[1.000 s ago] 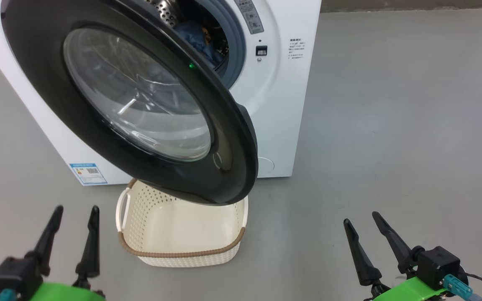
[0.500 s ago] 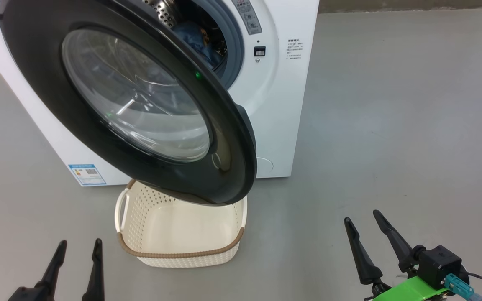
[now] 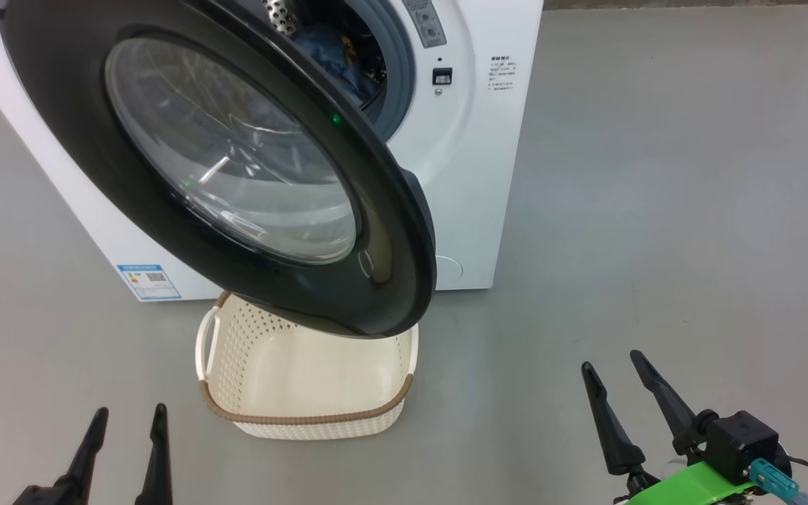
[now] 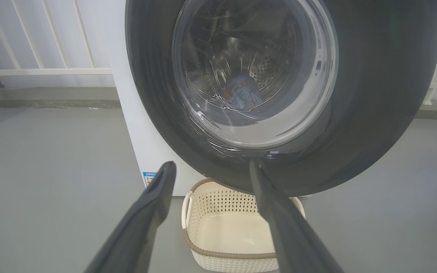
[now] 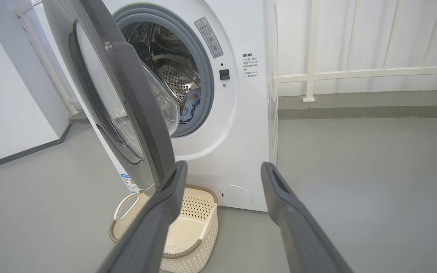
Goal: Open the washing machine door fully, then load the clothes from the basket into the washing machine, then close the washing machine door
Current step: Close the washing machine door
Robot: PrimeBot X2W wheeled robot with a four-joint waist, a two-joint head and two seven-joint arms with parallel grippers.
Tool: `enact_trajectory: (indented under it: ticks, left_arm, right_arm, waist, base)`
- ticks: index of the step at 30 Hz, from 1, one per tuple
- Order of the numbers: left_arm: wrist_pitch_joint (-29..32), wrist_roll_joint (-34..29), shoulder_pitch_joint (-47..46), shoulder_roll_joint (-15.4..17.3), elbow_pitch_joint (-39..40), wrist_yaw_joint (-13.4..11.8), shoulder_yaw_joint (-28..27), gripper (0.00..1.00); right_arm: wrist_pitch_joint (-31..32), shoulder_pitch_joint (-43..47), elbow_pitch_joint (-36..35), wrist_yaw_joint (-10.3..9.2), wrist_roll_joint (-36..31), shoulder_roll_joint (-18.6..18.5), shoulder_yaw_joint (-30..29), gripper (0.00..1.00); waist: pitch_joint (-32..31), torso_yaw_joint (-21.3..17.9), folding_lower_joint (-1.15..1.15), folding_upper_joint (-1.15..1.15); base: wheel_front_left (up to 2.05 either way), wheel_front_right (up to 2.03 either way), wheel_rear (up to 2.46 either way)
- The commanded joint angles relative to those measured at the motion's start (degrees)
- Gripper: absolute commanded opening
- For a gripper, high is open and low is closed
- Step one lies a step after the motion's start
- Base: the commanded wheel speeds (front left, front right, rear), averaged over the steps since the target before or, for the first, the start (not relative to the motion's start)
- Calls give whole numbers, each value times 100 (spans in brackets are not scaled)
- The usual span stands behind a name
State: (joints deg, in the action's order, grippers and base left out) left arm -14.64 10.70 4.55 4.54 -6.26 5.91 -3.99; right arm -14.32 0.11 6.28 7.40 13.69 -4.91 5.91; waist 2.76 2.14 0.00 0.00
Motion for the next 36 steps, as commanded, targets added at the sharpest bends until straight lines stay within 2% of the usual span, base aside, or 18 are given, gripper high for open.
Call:
enact_trajectory:
  ticks: [1,13,14,16,21,27,31,36]
  left_arm:
    - [-36,-81,-175,55,138,40,-225,100]
    - [-36,-151,-227,-12,132,103,-298,100]
    - [-36,-152,-228,-16,127,108,-295,100]
    - [-36,-156,-229,-23,120,116,-290,100]
    - [-36,-162,-224,-35,107,133,-287,100]
    - [-36,-163,-209,-45,157,146,-302,100]
    - [-36,-151,-194,-50,172,152,-274,100]
    - [-36,-136,-237,-57,156,156,-193,100]
  right_arm:
    - [-68,-80,-159,9,-73,-2,95,100]
    - [-68,-94,-147,9,-128,46,20,100]
    - [-68,-94,-144,9,-130,49,18,71]
    - [-68,-88,-131,9,-133,53,4,0]
    - [-68,-78,-210,9,-108,67,-61,0]
    - [-68,-220,-1055,9,104,110,42,0]
    - [-68,-543,-2068,9,237,79,646,0]
    - [-68,-921,-2631,9,339,-96,1473,0]
  waist:
    - [25,13,0,0]
    - [78,44,0,0]
    - [77,47,0,0]
    - [75,54,0,0]
    - [46,72,0,0]
    - [11,89,0,0]
    - [-4,128,0,0]
    - [-21,259,0,0]
  base:
    - [0,0,0]
    - [0,0,0]
    - [0,0,0]
    - [0,0,0]
    - [0,0,0]
    - [0,0,0]
    - [0,0,0]
    - [0,0,0]
